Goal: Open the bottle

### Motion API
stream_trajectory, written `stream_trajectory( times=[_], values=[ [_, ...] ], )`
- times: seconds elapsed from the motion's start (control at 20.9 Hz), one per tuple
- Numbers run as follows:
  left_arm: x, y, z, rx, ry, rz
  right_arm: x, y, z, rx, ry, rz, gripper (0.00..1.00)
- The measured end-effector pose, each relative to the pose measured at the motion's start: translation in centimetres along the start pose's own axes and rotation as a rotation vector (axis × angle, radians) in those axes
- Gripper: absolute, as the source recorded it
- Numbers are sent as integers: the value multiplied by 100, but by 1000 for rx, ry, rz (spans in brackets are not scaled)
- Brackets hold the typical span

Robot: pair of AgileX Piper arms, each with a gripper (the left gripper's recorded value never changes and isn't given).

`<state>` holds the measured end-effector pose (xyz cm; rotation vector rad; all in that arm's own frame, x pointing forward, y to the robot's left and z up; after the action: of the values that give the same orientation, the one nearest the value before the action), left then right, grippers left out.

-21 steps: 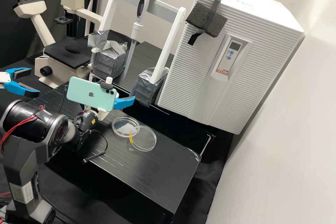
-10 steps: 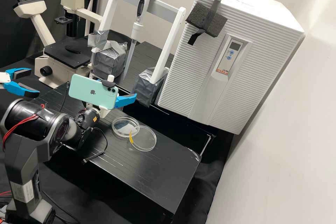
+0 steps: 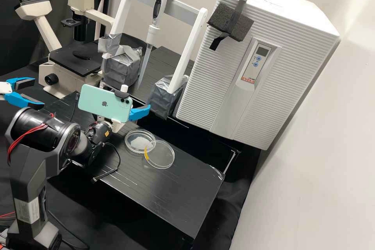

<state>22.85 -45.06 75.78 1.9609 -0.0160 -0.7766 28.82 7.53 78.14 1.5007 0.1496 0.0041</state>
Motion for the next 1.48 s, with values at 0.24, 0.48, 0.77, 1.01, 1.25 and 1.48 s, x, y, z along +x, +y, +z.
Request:
stream_trajectory(
  times=[0.24, 0.48, 0.77, 1.01, 1.25, 1.48],
  values=[
    [6, -18, -10, -6, 2, -7, 0, 1, 1, 1, -1, 1, 0],
    [18, -23, 2, -5, -5, -10, 0, -2, -2, 1, 0, 0, 0],
    [18, -23, 2, -5, -5, -10, -4, -26, -28, -15, -3, 0, 0],
    [16, -22, -1, -6, -4, -9, -7, -39, -42, -14, -3, -1, 0],
    [15, -21, -5, -6, -2, -9, -8, -50, -54, -13, 0, -4, 0],
    [7, -15, -23, -8, 7, -5, -9, -58, -62, -13, 3, -6, 0]
  ],
)
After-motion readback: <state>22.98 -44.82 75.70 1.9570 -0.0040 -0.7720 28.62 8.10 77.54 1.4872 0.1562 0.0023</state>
